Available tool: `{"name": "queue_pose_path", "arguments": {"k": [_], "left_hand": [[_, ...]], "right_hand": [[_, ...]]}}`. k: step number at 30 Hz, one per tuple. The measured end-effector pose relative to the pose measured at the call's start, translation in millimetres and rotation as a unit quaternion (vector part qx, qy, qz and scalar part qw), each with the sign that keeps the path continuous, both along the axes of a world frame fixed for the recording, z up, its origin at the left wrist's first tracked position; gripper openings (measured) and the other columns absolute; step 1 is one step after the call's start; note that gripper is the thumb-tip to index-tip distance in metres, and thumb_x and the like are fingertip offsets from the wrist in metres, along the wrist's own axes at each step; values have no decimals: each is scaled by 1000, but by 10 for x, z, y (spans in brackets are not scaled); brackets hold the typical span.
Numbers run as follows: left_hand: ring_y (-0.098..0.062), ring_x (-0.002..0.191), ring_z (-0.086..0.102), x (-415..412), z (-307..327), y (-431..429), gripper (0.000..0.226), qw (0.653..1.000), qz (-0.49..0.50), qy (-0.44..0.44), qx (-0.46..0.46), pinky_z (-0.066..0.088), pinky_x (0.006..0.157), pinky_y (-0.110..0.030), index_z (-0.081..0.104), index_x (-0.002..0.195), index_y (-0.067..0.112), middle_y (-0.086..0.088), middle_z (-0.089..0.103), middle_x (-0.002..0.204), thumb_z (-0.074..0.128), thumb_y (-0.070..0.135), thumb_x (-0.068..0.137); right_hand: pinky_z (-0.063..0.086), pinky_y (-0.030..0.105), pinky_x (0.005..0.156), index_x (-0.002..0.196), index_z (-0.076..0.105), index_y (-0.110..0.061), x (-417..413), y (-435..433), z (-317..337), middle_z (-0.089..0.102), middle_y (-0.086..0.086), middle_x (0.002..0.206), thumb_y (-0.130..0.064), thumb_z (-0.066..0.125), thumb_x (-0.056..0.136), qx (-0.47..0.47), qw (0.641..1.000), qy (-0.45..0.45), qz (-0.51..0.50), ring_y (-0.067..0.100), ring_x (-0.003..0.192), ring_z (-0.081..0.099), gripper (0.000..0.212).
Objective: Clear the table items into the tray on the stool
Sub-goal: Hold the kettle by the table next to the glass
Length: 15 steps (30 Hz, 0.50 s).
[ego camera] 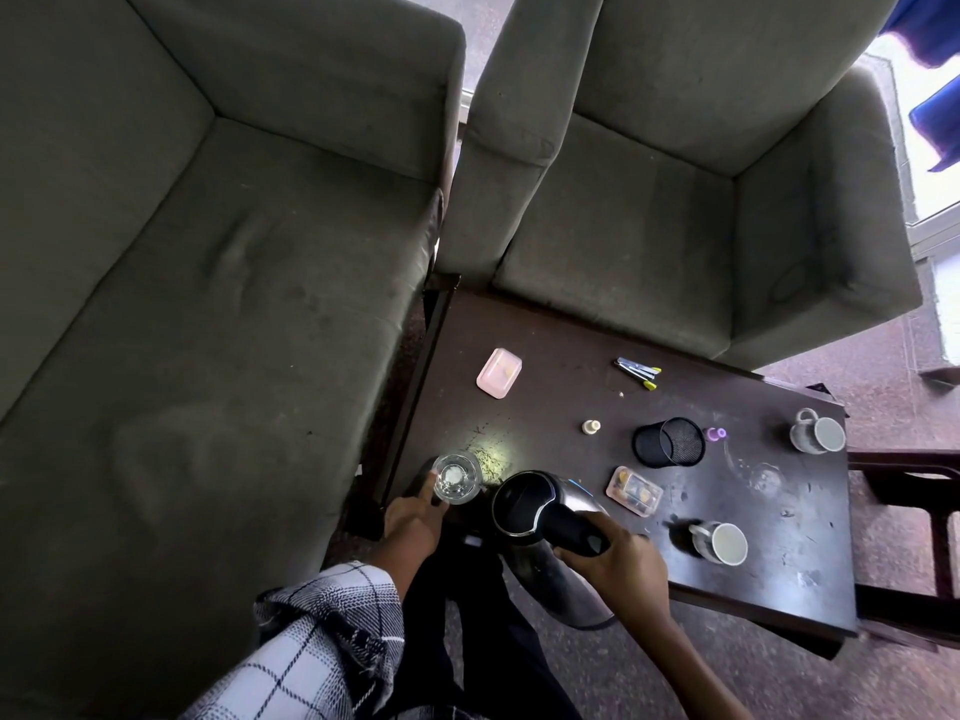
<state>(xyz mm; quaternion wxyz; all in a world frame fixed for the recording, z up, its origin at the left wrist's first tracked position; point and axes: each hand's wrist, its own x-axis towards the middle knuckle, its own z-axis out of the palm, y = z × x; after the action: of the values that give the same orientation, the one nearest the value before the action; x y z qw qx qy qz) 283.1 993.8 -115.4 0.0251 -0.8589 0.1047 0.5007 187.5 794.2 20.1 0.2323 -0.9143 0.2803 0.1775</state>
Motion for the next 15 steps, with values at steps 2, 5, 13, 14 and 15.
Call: {"name": "queue_pose_path", "arguments": {"k": [2, 5, 13, 14, 15], "left_hand": [[-32, 122, 51, 14, 35, -13, 76, 999, -38, -7, 13, 51, 91, -40, 9, 146, 41, 4, -30, 153, 42, 1, 89], [-31, 121, 52, -7, -52, 0, 78, 999, -43, -4, 14, 51, 88, -38, 8, 146, 40, 4, -32, 152, 43, 1, 89], [-34, 132, 39, -80, -299, 130, 53, 996, 50, 7, -80, 33, 107, -44, 25, 146, 27, -1, 23, 155, 37, 27, 94], [-35, 131, 40, -51, -285, 113, 54, 996, 39, 4, -77, 35, 106, -46, 24, 147, 29, 0, 17, 157, 38, 24, 94], [-35, 129, 42, -45, -257, 96, 58, 996, 34, -1, -79, 40, 101, -46, 20, 146, 33, 3, 5, 159, 38, 19, 94]], "right_hand": [[42, 25, 62, 102, 68, -33, -5, -3, -8, 74, -1, 83, -44, 78, 63, 0, 1000, -5, 0, 24, 84, 68, 42], [43, 25, 62, 102, 68, -35, -7, -5, -8, 74, -1, 84, -45, 78, 63, -1, 1000, -5, 6, 23, 84, 68, 42], [41, 25, 63, 104, 67, -36, 0, -8, -15, 74, -2, 88, -47, 76, 65, -2, 1000, 0, 12, 22, 89, 68, 42], [41, 25, 63, 105, 67, -36, 4, -6, -15, 74, -2, 89, -47, 76, 65, -3, 1000, 1, 13, 22, 89, 67, 42], [41, 25, 64, 105, 67, -35, 5, -8, -17, 74, -2, 90, -47, 75, 65, -4, 1000, 1, 13, 22, 90, 67, 42]]}}
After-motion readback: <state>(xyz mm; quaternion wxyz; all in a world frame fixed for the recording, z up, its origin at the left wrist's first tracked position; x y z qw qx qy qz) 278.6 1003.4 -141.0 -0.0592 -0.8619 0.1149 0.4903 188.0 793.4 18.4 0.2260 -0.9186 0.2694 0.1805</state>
